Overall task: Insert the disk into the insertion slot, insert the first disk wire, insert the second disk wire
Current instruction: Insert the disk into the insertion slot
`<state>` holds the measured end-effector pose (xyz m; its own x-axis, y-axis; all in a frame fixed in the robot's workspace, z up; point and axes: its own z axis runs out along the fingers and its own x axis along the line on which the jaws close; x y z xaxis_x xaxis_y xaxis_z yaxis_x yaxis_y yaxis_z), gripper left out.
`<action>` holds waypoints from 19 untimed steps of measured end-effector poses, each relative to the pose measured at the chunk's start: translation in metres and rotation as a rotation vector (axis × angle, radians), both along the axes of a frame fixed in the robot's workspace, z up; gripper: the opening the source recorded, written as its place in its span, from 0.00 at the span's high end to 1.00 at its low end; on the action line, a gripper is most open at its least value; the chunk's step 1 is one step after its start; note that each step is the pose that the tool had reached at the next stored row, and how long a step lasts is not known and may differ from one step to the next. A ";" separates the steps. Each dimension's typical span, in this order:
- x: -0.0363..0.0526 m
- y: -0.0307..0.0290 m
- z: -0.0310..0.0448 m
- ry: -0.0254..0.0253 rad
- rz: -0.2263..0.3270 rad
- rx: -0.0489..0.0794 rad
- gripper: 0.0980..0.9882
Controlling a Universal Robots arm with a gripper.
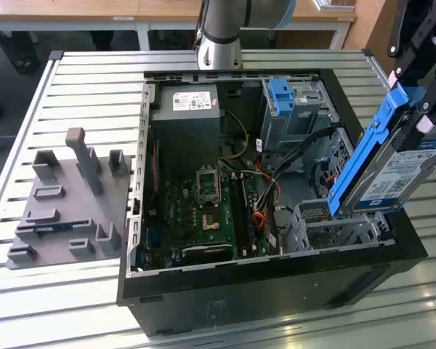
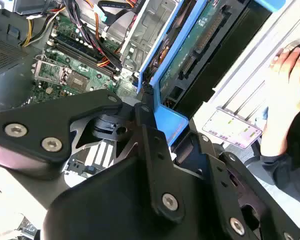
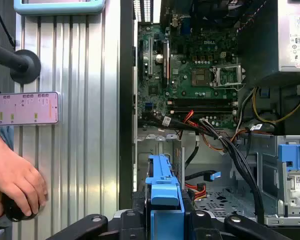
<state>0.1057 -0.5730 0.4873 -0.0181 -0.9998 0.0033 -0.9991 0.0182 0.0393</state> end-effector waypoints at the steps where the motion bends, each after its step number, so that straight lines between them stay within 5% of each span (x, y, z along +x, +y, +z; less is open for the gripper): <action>1: 0.0000 0.0000 0.0000 0.0001 0.000 0.000 0.70; 19: -0.0042 0.0021 -0.0017 -0.0002 0.001 0.002 0.70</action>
